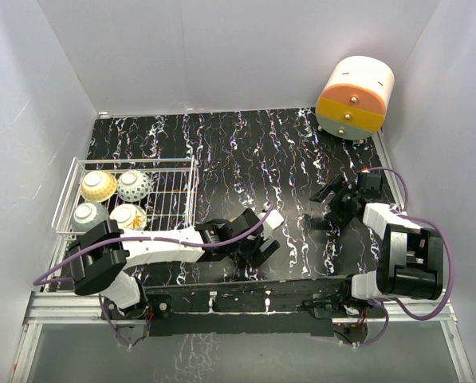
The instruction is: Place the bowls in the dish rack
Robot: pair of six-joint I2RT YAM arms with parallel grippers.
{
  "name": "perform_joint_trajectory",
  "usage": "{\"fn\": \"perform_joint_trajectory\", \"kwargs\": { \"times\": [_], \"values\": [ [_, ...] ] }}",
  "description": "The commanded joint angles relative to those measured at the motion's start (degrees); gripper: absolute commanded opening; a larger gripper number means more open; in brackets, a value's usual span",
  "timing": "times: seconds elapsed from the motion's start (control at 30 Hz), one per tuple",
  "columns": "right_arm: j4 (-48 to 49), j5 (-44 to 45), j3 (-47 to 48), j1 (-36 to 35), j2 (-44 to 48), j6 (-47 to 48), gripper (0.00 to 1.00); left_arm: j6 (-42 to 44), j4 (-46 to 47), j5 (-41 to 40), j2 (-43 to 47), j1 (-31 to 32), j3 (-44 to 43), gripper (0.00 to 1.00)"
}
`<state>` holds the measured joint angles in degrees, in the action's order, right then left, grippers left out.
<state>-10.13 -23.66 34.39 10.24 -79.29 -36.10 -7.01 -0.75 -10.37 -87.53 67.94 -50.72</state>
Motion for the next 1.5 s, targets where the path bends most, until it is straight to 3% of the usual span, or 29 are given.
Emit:
{"fn": "perform_joint_trajectory", "kwargs": {
  "times": [0.0, 0.43, 0.57, 0.67, 0.77, 0.83, 1.1, 1.37, 1.47],
  "values": [
    [0.73, 2.24, 0.97, 0.04, -1.13, 0.94, 0.91, -0.12, 2.96, 1.95, -0.13, 0.85, 0.85, 0.86],
    [0.73, 2.30, 0.75, 0.07, -0.95, 0.88, 0.91, -1.50, 6.84, -3.49, -6.05, 0.88, 4.47, 0.81],
    [0.55, 2.39, 0.85, 0.05, -0.87, 0.93, 0.91, -1.38, 7.49, -4.22, -8.02, 0.88, 4.32, 0.55],
    [0.55, 2.40, 0.80, 0.08, -0.86, 0.94, 0.91, -2.01, 7.77, -4.19, -9.00, 0.87, 4.51, 0.47],
    [0.55, 2.39, 0.84, 0.10, -0.95, 0.94, 0.91, -2.63, 7.51, -4.39, -9.75, 0.83, 4.73, 0.24],
    [0.55, 2.39, 0.84, 0.11, -0.95, 0.89, 0.91, -3.10, 6.79, -4.67, -9.82, 0.83, 4.46, 0.00],
    [0.46, 2.41, 1.17, 0.11, -1.05, 0.70, 0.91, -4.57, 4.73, -6.33, -3.60, 0.82, 2.19, 0.00],
    [0.46, 2.23, 1.16, 0.09, -1.13, 0.61, 0.91, -5.21, 11.86, -7.91, 8.80, -1.41, 0.09, 0.00],
    [0.46, 2.21, 1.19, 0.06, -1.06, 0.57, 0.91, -7.15, 15.41, -5.66, 12.40, -5.10, -0.19, 0.00]
  ]
}}
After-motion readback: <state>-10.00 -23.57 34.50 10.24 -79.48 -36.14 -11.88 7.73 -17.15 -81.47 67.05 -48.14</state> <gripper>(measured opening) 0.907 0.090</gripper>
